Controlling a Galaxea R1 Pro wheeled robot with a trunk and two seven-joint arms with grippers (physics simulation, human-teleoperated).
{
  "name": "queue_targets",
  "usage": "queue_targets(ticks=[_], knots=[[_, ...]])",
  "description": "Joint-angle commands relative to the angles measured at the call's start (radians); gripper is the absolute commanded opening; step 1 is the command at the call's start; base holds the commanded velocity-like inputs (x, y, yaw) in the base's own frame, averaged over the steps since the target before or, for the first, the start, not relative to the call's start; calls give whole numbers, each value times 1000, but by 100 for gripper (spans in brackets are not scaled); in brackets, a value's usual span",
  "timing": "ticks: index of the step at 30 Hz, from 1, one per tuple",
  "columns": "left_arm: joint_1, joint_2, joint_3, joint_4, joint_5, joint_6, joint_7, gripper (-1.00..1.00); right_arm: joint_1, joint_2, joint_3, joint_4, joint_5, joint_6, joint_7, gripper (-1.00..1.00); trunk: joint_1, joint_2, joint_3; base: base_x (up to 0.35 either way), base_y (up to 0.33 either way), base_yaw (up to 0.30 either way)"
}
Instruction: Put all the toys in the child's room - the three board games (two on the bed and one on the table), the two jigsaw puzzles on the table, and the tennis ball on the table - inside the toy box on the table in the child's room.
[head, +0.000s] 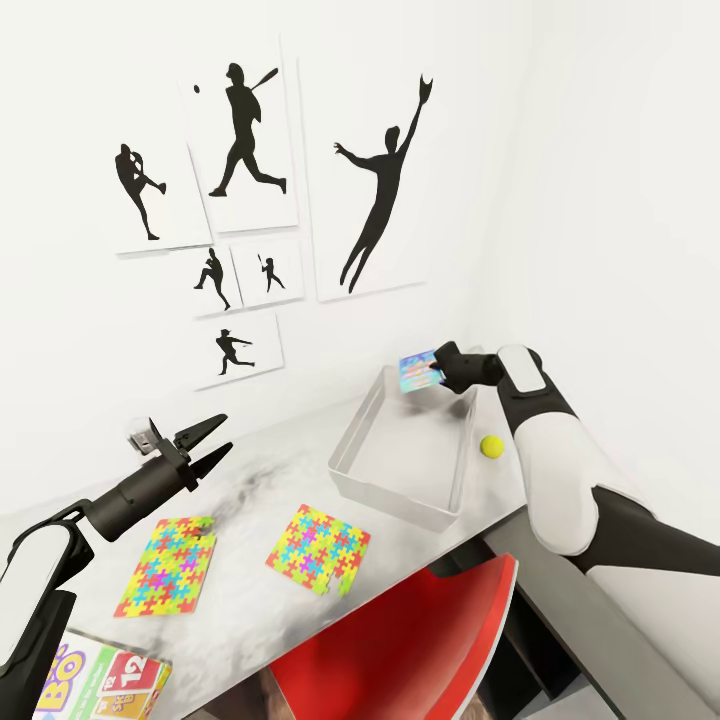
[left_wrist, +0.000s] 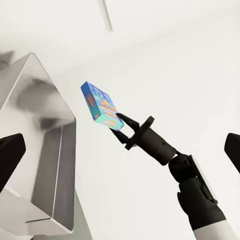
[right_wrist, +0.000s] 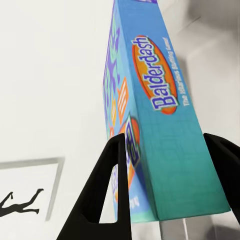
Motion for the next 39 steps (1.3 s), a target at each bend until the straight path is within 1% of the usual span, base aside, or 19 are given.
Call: queue_targets(ticks=[1, 11, 39], knots=[[-1, 0, 1, 0, -2, 5, -4, 100, 0, 2, -6, -2, -11, -3, -10, -100, 1, -2, -2, 0, 0, 0], [-1, 0, 0, 0, -3, 4, -4, 100, 4, 3, -5, -1, -11, -27, -11, -100, 1, -2, -11, 0, 0, 0], [-1, 0, 0, -1, -3, 5, -6, 100, 5, 2, -5, -1, -11, -32, -9, -100, 1, -2, -54, 0, 0, 0]])
